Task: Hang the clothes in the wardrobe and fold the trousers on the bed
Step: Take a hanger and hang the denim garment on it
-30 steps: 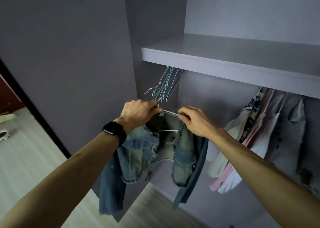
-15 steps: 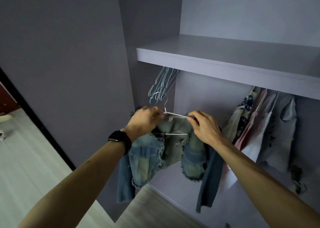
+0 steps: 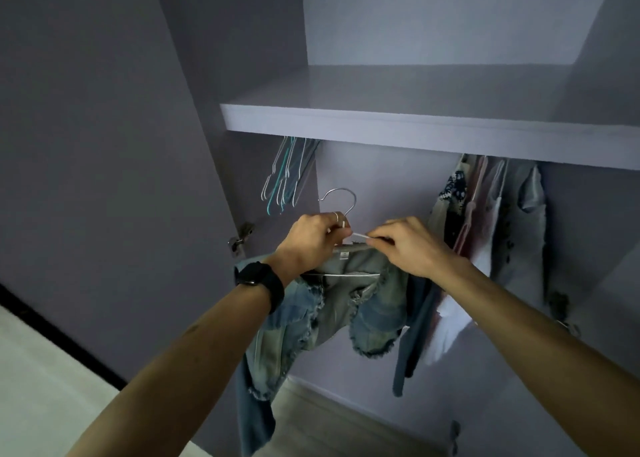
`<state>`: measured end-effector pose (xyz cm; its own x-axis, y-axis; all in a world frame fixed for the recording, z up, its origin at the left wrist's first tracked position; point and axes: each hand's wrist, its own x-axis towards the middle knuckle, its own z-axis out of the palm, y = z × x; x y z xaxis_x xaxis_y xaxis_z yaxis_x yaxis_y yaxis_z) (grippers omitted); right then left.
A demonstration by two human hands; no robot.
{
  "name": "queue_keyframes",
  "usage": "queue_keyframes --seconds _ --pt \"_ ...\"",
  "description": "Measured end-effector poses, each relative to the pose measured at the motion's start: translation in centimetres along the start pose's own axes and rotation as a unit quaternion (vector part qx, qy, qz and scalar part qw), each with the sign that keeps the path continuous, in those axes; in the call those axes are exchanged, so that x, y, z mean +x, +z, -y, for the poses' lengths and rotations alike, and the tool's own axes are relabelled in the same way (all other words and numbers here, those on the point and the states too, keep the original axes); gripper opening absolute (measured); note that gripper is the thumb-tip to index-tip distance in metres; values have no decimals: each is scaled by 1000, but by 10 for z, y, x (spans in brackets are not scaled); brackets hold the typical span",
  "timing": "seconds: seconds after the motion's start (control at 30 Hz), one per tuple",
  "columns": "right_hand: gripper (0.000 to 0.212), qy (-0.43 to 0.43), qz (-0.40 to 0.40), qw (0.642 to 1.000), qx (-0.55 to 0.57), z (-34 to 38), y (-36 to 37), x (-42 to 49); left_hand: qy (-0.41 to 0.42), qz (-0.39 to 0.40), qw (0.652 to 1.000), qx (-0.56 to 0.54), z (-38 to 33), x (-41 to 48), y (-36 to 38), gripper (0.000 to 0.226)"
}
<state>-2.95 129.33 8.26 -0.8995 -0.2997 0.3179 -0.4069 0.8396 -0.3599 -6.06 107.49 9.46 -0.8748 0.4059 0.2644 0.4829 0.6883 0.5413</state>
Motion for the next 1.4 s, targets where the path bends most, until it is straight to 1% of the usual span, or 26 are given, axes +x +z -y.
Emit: queue_keyframes --seconds 0.1,0.2,0.27,0.33,0.43,0.5,0.57,0.63,0.67,0.73,0.77,0.83,0.9,0.97,1.03,1.13,1.2,1.33,1.4 --pt "19 1 -23 1000 7 6 -10 -3 27 36 999 -3 -3 14 -5 18" --pt "17 24 -2 999 -23 15 -15 6 54 53 997 -15 1 31 -11 19" --pt "18 54 4 998 -40 23 -11 12 76 63 995 -18 11 39 -13 21" --pt "17 84 -6 996 -33 31 -2 12 84 71 994 -16 23 41 -11 21" --pt "14 131 -19 991 -33 44 18 14 97 82 992 -7 47 48 -15 15" --pt "14 181 -29 982 -54 48 26 13 121 79 989 25 62 60 -26 10" --pt "14 230 -41 971 -56 47 30 9 139 47 985 86 73 73 -37 14" --pt "14 273 -46 960 -39 46 30 8 171 -13 978 121 78 84 -48 20" --pt "14 291 -46 955 -31 47 31 10 197 -55 970 132 78 91 -54 26" --pt "15 319 -48 946 -14 48 33 20 257 -137 943 161 72 107 -64 43" --pt "17 331 -50 942 -5 48 35 26 279 -163 931 170 67 116 -67 52" --pt "18 350 -53 935 9 45 40 39 294 -167 921 194 54 133 -70 66" --pt "20 376 -62 924 24 35 44 52 278 -159 924 208 46 149 -62 73" --pt "20 401 -79 911 44 20 46 66 254 -169 930 206 44 163 -46 73" --pt "19 423 -104 898 57 1 44 81 251 -201 926 196 44 173 -35 71" --pt "21 441 -139 881 100 -34 51 99 263 -279 909 164 48 187 -17 66" --pt "21 443 -166 871 133 -58 59 107 273 -310 897 155 51 195 -8 65" --pt "20 434 -226 865 113 -100 76 121 284 -378 868 154 61 211 14 63" --pt "21 430 -266 856 106 -116 67 126 282 -393 862 153 53 218 15 62"
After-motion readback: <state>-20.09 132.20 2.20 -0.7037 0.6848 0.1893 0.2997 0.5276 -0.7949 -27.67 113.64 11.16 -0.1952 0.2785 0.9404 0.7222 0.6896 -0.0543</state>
